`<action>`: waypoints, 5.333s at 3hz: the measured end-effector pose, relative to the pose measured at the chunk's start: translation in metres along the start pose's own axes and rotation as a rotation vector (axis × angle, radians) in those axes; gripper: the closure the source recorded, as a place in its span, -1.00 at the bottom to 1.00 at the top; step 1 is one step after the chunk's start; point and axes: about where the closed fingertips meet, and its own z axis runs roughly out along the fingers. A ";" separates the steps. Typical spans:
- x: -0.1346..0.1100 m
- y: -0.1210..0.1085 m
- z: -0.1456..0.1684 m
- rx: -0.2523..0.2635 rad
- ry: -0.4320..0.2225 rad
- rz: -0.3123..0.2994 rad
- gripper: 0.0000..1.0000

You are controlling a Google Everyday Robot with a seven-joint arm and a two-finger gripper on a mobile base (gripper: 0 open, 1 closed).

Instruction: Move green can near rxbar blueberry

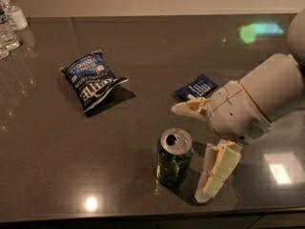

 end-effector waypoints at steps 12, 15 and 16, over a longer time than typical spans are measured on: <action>0.095 -0.171 -0.105 0.352 -0.070 0.329 0.68; 0.108 -0.179 -0.101 0.363 -0.091 0.327 -0.87; 0.107 -0.176 -0.098 0.367 -0.092 0.297 -1.00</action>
Offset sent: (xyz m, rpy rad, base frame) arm -0.0020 0.0165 -0.0081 0.0306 0.0121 0.0016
